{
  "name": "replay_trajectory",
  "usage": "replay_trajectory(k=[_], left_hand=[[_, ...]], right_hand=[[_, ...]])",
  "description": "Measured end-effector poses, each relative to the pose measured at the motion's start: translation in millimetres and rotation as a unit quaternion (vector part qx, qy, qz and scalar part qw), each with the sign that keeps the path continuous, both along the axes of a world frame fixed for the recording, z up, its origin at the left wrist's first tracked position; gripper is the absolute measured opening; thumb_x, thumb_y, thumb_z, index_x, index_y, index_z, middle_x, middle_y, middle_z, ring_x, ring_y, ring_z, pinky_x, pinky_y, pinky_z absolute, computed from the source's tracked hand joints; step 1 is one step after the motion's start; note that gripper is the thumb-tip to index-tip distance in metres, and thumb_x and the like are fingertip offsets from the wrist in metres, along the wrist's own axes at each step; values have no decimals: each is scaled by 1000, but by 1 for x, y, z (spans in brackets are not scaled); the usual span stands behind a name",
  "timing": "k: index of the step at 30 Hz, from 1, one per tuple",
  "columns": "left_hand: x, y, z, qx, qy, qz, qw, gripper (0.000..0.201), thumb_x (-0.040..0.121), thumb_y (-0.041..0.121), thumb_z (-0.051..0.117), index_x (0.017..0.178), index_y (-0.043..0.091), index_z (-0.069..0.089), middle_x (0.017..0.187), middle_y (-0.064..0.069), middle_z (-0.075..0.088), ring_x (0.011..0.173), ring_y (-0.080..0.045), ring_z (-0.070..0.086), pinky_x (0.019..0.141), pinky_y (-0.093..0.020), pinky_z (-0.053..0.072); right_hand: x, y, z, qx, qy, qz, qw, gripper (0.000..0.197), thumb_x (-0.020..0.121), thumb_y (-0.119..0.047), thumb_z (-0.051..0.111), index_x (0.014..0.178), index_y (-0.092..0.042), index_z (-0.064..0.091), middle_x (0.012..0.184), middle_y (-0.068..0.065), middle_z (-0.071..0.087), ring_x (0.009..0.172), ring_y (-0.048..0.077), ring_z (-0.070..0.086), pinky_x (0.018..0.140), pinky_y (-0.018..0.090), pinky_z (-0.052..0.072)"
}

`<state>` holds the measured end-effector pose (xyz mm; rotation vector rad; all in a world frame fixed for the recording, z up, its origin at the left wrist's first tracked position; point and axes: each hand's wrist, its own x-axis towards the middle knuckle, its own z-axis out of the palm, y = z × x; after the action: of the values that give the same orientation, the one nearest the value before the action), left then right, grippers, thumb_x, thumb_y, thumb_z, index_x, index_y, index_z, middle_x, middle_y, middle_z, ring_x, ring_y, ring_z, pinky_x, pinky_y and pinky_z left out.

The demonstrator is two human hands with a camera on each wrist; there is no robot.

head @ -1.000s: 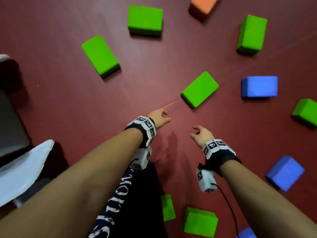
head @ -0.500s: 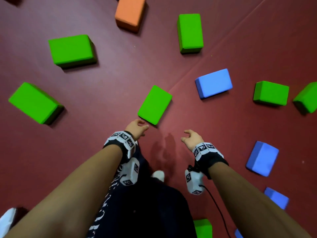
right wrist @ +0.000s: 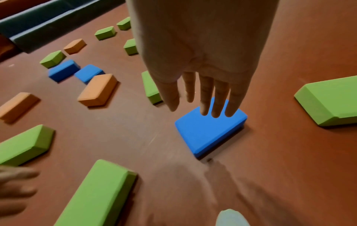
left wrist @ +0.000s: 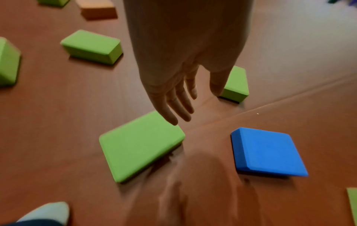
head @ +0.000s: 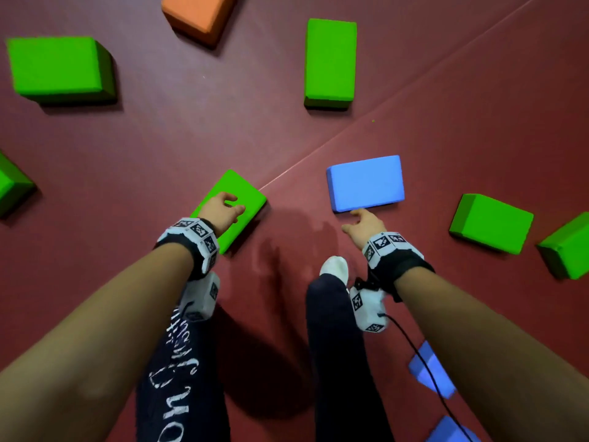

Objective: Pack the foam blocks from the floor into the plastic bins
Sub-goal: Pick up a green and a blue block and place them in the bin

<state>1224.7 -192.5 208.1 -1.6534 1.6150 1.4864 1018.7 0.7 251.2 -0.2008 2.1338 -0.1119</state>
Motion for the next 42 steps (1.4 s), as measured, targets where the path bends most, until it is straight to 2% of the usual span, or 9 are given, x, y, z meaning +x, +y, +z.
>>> replay_trajectory(k=[3, 7, 10, 14, 22, 29, 34, 38, 42], left_hand=[[-13, 33, -48, -3, -28, 18, 999, 39, 90, 22, 63, 124, 7, 53, 109, -20, 65, 101, -34, 63, 87, -43, 49], [-20, 67, -88, 9, -58, 76, 995, 48, 89, 28, 65, 128, 4, 50, 98, -23, 62, 82, -35, 60, 67, -36, 47], [-27, 77, -122, -25, -77, 98, 992, 52, 89, 32, 65, 130, 4, 50, 121, -25, 60, 110, -40, 58, 91, -43, 47], [-24, 77, -170, -67, -119, 156, 978, 55, 92, 31, 61, 135, 0, 45, 131, -22, 53, 121, -34, 51, 96, -34, 38], [-34, 46, -239, -213, -196, 166, 942, 65, 86, 39, 64, 138, 9, 39, 144, -21, 32, 130, -40, 33, 107, -43, 28], [-31, 44, -243, -246, -215, 194, 925, 50, 86, 35, 64, 128, 17, 44, 140, -15, 32, 127, -37, 32, 101, -44, 32], [-1, 54, -231, -238, -218, 252, 912, 82, 79, 36, 72, 145, 16, 29, 149, -16, 25, 137, -36, 26, 110, -47, 24], [55, 55, -227, -108, -269, 401, 869, 107, 80, 50, 69, 152, 9, 2, 153, -26, 21, 140, -40, 24, 114, -48, 17], [94, 52, -244, -28, -211, 446, 869, 97, 83, 56, 62, 146, -6, 21, 148, -25, 34, 135, -39, 37, 108, -42, 31]], right_hand=[[-56, 30, -34, 21, 13, -5, 1000, 50, 88, -22, 61, 135, -12, 47, 131, 14, 55, 116, 30, 54, 89, 26, 40], [-95, 63, -79, 47, 24, -32, 998, 57, 88, -24, 64, 139, -9, 41, 135, 16, 51, 121, 31, 52, 89, 27, 40], [-107, 76, -123, 45, 38, -43, 997, 70, 85, -27, 68, 143, -8, 33, 138, 19, 46, 126, 33, 46, 100, 34, 38], [-126, 77, -185, 26, 82, -71, 994, 93, 76, -34, 76, 146, -7, 23, 142, 22, 39, 128, 38, 43, 106, 44, 36], [-155, 54, -269, 47, 150, -122, 980, 112, 74, -50, 73, 152, -13, 1, 156, 16, 11, 143, 34, 14, 116, 46, 13], [-137, 32, -276, 48, 205, -89, 974, 119, 63, -57, 78, 150, -7, 12, 143, 21, 29, 133, 36, 27, 109, 47, 26], [-82, -9, -273, -41, 152, 45, 986, 89, 71, -43, 77, 142, -12, 34, 141, 12, 27, 130, 34, 28, 105, 43, 30], [-38, -50, -273, -64, 149, 32, 986, 101, 72, -48, 74, 149, -15, 17, 152, 12, 20, 137, 33, 22, 109, 44, 23], [-32, -69, -284, -12, 152, 17, 988, 115, 68, -58, 73, 151, -26, 1, 157, 20, -2, 145, 32, 0, 114, 52, 9]])
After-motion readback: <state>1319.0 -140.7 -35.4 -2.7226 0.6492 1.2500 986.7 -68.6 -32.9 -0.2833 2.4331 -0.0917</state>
